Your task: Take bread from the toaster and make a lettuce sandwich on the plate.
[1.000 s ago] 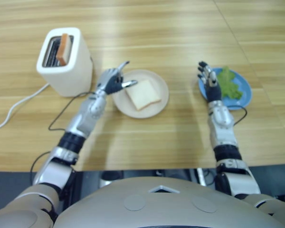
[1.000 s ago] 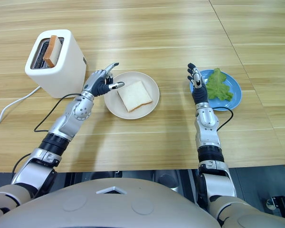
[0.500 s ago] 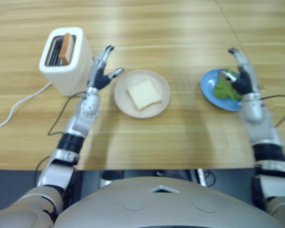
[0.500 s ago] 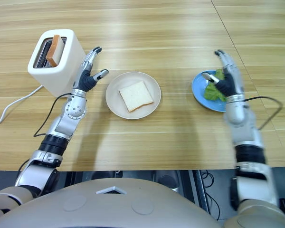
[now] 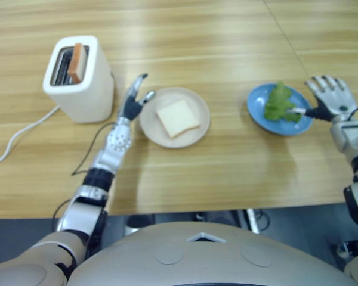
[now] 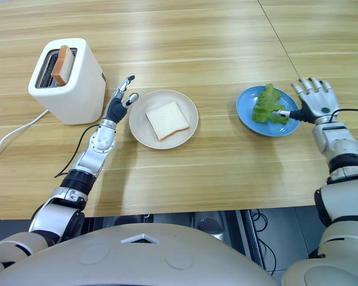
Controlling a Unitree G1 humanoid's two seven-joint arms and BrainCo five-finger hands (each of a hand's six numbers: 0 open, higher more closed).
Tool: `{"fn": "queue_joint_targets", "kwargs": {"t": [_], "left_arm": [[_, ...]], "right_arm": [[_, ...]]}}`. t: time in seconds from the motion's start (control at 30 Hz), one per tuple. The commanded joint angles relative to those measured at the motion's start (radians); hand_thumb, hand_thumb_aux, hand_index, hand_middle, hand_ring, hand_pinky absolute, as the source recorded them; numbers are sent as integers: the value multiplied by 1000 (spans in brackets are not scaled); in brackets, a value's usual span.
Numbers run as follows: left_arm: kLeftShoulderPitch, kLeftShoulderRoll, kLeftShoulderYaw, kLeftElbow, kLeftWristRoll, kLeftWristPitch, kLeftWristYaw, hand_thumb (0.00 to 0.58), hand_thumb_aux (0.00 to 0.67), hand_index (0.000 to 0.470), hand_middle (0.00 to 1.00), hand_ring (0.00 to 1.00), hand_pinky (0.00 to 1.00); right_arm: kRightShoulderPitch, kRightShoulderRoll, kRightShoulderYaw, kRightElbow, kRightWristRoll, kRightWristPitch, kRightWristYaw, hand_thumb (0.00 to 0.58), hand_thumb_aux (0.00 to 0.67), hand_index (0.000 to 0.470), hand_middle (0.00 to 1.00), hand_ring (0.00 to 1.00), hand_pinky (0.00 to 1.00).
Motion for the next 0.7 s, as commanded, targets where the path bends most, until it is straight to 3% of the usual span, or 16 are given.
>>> {"fn": "queue_joint_targets", "kwargs": {"t": [0.03,0.37,0.4,0.43,0.47,0.53,0.57,0.7], "left_arm": [[-6,-5,-7,18,0,2,-13,0,0,0,0,0,0],[-3,-4,-2,26,-4,5,-18,0,0,0,0,0,0],[-3,-5,-2,25,-5,5,-19,0,0,0,0,0,0],[-3,-5,-3,25,-5,5,-21,0,0,0,0,0,0],[-2,-6,-4,24,-5,5,-22,0,0,0,0,0,0],[-2,-8,-4,26,-4,5,-23,0,0,0,0,0,0],[-1,-8,-4,27,-4,5,-23,0,0,0,0,0,0],[2,-11,-4,24,-4,7,-26,0,0,0,0,0,0]], "right_arm": [[-7,26,62,46,-5,19,-11,0,0,0,0,0,0],[-11,52,119,70,39,32,-14,0,0,0,0,0,0],[-11,50,114,72,52,30,-10,319,221,152,0,0,0],[-11,48,111,73,63,28,-6,534,481,330,0,0,0],[-12,46,111,73,71,27,-4,580,665,456,0,0,0],[-14,44,112,73,87,24,4,580,670,460,0,0,0],[-15,43,115,74,93,23,7,580,670,460,231,231,231],[-18,41,126,74,108,22,18,580,670,460,267,267,267]]}}
